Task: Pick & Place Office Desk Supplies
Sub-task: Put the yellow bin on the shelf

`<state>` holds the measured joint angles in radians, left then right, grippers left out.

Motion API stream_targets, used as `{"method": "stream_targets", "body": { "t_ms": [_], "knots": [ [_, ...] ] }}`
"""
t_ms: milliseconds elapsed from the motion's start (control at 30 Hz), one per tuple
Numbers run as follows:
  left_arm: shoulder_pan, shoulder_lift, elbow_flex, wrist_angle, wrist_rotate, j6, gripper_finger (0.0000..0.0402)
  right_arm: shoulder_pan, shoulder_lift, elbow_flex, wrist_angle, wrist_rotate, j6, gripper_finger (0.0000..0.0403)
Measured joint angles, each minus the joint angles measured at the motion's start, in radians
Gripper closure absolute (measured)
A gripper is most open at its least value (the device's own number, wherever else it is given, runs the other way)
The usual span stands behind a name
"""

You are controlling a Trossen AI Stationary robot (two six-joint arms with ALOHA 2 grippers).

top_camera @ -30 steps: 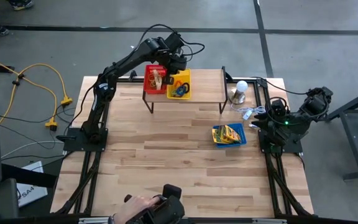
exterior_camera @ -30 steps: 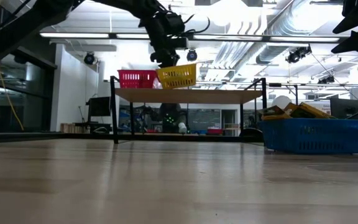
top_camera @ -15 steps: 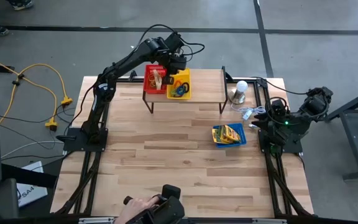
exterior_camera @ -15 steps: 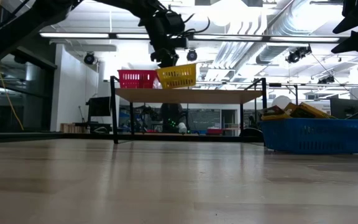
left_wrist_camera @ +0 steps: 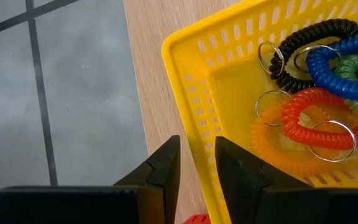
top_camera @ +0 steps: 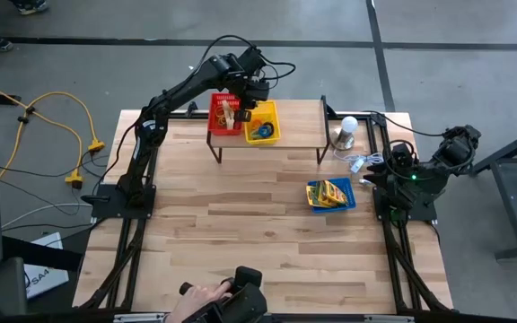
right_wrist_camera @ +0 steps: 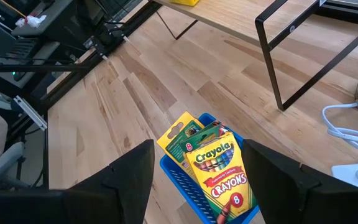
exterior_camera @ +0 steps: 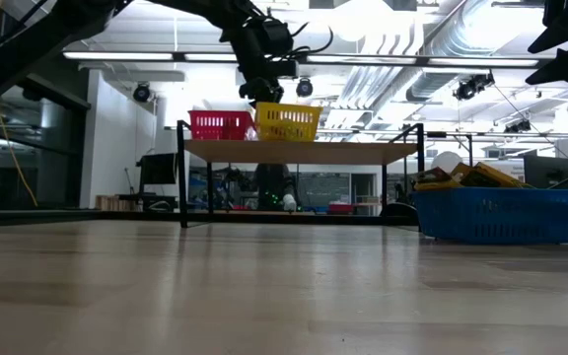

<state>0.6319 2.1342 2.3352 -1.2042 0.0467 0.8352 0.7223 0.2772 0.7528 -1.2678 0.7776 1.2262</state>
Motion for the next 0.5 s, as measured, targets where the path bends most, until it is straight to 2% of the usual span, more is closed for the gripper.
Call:
{"method": "stream_targets", "body": {
  "t_ms": [500],
  "knots": [
    [0.000,0.000,0.000,0.016,-0.002,0.028,0.0307,0.000,0.000,0.000,0.000,0.000,0.000,0.0172]
  ]
}}
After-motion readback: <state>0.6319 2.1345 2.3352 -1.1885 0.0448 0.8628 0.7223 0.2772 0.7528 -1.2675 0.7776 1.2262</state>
